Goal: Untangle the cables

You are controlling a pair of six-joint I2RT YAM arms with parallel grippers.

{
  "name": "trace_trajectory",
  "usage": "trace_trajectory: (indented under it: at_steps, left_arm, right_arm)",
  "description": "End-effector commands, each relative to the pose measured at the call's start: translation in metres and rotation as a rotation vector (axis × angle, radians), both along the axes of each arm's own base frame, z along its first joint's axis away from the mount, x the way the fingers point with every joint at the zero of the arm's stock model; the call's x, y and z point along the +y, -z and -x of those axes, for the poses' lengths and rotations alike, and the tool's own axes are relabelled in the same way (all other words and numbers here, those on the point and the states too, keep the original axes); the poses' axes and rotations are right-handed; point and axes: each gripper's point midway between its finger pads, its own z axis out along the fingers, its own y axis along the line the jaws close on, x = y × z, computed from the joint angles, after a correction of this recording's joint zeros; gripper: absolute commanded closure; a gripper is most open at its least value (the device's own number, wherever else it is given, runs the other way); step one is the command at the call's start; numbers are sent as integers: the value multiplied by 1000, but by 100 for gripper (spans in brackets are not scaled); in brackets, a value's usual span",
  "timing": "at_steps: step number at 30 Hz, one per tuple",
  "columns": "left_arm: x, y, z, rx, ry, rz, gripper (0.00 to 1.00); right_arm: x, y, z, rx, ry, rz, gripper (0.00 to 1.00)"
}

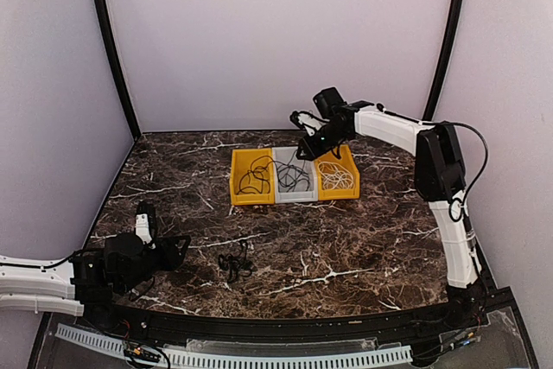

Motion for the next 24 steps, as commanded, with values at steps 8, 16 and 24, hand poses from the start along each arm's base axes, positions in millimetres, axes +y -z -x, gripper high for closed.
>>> trace_trajectory:
  at_steps: [8,16,24]
  left_arm:
    - [2,7,1,5,-7,-8,57]
    - [2,11,1,13,-9,-10,57]
    - [1,11,1,23,-4,-18,57]
  right_arm:
    - [35,-43,21,8,-96,-151,100]
    - [82,-97,55,-61,-200,-239,100]
    - [103,-102,43,-74,-208,-278,100]
